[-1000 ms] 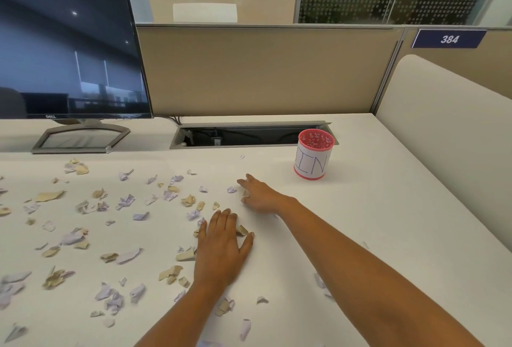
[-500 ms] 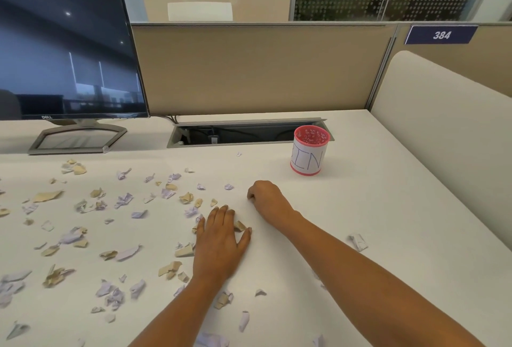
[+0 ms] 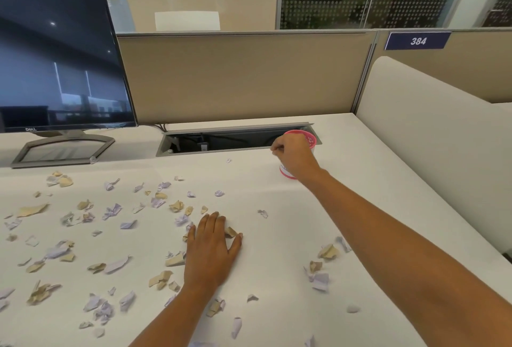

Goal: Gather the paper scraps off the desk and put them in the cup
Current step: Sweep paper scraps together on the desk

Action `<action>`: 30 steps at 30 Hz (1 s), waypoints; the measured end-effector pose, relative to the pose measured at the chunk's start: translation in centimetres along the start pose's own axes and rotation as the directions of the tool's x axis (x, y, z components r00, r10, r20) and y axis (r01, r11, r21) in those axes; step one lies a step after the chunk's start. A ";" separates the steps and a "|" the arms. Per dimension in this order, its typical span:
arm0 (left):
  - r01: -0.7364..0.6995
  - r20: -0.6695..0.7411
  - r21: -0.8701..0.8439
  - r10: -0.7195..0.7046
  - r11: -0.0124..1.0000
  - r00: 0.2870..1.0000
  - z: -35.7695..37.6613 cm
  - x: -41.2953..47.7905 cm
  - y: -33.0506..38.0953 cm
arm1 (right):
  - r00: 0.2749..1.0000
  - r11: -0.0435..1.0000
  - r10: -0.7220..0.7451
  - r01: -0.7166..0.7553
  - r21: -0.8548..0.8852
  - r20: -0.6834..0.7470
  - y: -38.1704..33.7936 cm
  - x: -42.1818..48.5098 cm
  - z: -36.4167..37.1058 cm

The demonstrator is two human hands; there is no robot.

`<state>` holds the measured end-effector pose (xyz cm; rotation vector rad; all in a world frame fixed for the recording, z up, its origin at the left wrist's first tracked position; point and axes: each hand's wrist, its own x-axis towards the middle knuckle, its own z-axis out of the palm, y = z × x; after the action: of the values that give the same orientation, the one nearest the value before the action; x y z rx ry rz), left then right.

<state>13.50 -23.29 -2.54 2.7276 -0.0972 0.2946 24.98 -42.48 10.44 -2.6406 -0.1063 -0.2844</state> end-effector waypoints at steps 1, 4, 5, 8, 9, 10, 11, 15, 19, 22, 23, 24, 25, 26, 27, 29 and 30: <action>0.000 -0.005 -0.007 0.000 1.000 1.000 0.0 0.0 0.0 | 0.999 1.000 0.002 -0.002 -0.002 -0.039 0.2 0.4 -0.6; 0.000 -0.008 -0.006 0.000 1.000 1.000 0.1 -0.1 -0.1 | 0.992 0.999 0.050 -0.051 -0.003 -0.113 1.3 1.2 -1.5; 0.002 -0.004 -0.004 -0.002 1.000 1.000 0.2 0.0 -0.1 | 0.990 0.997 0.074 -0.074 0.003 -0.124 1.7 1.3 -1.7; 0.004 0.012 0.009 -0.004 1.000 1.000 0.1 -0.1 -0.1 | 0.985 0.989 0.126 -0.115 0.094 -0.122 2.8 1.7 -2.2; 0.002 0.012 0.005 -0.002 1.000 1.000 0.1 0.0 -0.1 | 0.985 0.989 0.133 -0.123 0.087 -0.110 3.0 1.9 -2.2; 0.001 0.014 -0.001 -0.001 1.000 1.000 0.0 0.0 -0.1 | 0.984 0.988 0.148 -0.143 0.059 -0.095 3.0 2.1 -2.2; 0.001 0.019 -0.003 -0.001 1.000 1.000 0.0 0.0 0.0 | 0.982 0.986 0.165 -0.164 0.019 -0.091 3.0 2.3 -2.0; 0.001 0.025 0.004 -0.002 1.000 1.000 -0.1 0.0 0.0 | 0.980 0.991 0.129 -0.132 -0.005 -0.150 2.5 2.3 -0.7; -0.001 0.027 0.018 0.001 1.000 1.000 -0.2 -0.1 0.0 | 0.979 0.999 -0.029 0.038 0.038 -0.202 0.5 2.2 1.5; -0.002 0.033 0.036 0.001 0.999 0.999 -0.2 -0.1 0.0 | 0.985 0.990 -0.137 0.141 0.030 -0.102 -1.4 2.5 3.6; -0.003 0.031 0.038 0.002 0.999 1.000 -0.1 -0.1 0.0 | 0.987 0.987 -0.154 0.156 0.029 -0.045 -2.0 2.6 4.4; -0.003 0.029 0.038 0.002 0.999 1.000 -0.1 -0.1 0.1 | 0.987 0.987 -0.159 0.159 0.024 0.018 -2.5 2.8 5.1; -0.003 0.028 0.038 0.002 0.999 1.000 -0.1 -0.1 0.0 | 0.985 0.988 -0.153 0.152 0.013 0.082 -2.9 2.9 5.9; -0.002 0.029 0.041 0.001 0.999 1.000 -0.1 -0.1 0.0 | 0.980 0.990 -0.140 0.142 -0.001 0.141 -3.3 3.0 6.7; -0.002 0.030 0.046 0.000 0.999 1.000 0.0 -0.1 0.0 | 0.973 0.992 -0.124 0.129 -0.014 0.193 -3.6 3.1 7.5; -0.001 0.031 0.050 -0.001 0.999 1.000 0.1 -0.1 -0.1 | 0.957 0.993 -0.106 0.114 -0.012 0.269 -3.8 3.2 9.0; 0.000 0.033 0.051 -0.002 0.999 0.999 0.1 -0.1 -0.1 | 0.949 0.994 -0.102 0.108 -0.005 0.298 -3.9 3.3 9.7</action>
<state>13.48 -23.22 -2.68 2.7840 -0.0985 0.2554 29.44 -34.35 4.52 -2.6852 -0.3460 0.0819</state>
